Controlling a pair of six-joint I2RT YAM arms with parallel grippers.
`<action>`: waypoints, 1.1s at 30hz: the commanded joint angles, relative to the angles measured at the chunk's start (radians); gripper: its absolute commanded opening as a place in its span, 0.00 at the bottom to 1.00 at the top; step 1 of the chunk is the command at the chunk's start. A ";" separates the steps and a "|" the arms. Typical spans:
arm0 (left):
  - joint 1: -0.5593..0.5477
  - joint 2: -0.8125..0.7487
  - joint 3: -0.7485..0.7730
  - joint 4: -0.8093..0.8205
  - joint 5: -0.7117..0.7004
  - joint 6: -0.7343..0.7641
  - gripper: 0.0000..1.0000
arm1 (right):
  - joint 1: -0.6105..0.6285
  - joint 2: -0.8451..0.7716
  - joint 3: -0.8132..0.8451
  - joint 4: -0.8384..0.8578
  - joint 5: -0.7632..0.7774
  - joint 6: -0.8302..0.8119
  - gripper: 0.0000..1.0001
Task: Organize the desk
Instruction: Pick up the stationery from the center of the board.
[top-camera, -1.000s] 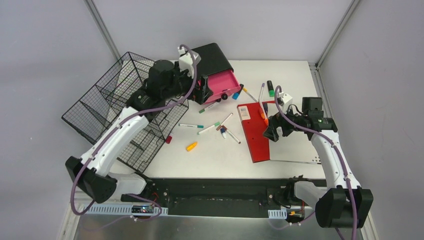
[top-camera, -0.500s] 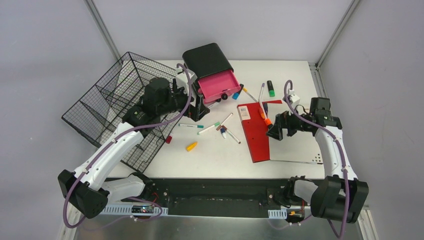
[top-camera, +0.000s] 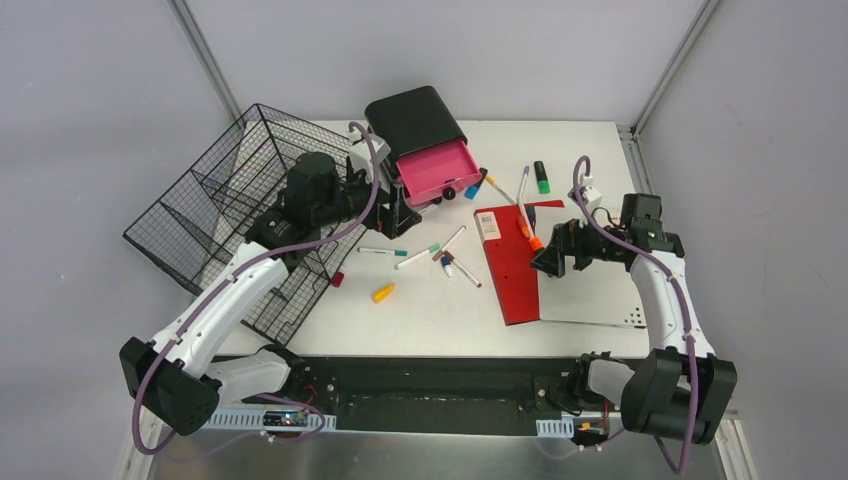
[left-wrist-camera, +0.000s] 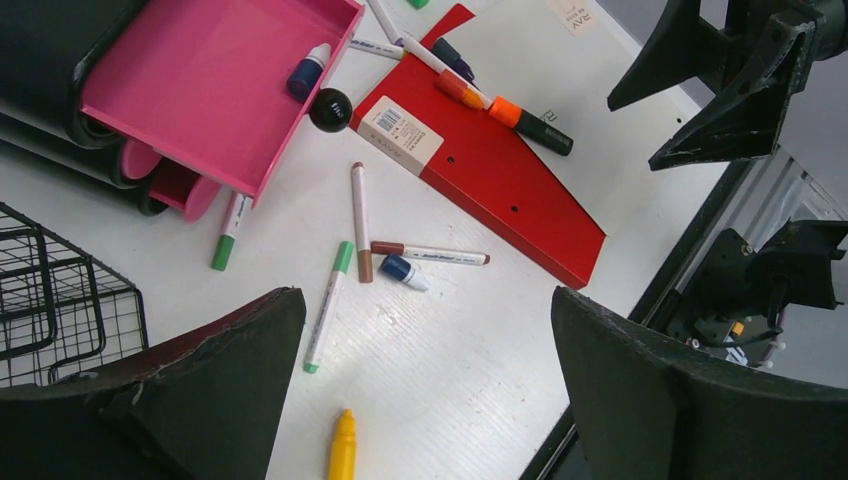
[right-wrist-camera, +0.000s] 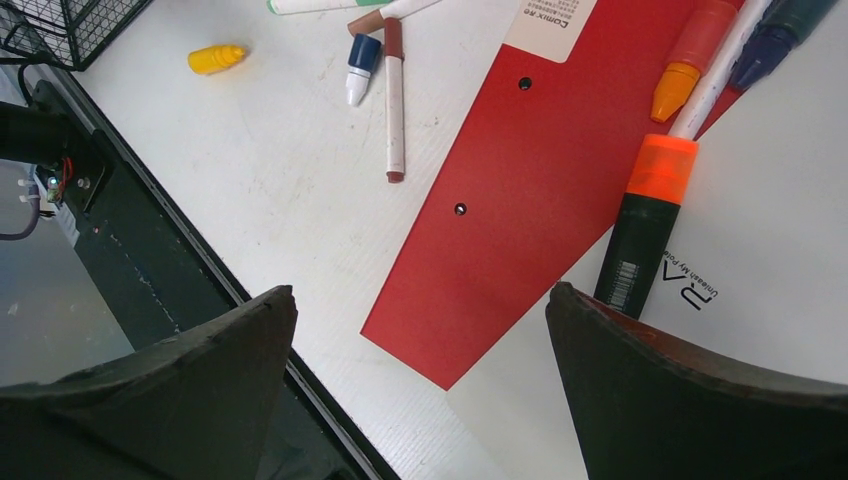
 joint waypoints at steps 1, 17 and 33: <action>0.018 -0.012 -0.015 0.070 0.016 -0.006 0.96 | -0.006 -0.023 0.028 0.036 -0.070 -0.013 1.00; 0.019 -0.023 -0.037 0.073 -0.039 0.034 0.96 | 0.000 0.177 0.277 -0.066 -0.115 -0.204 1.00; 0.038 -0.001 -0.041 0.074 -0.052 0.044 0.99 | 0.074 0.387 0.438 0.018 0.184 -0.054 1.00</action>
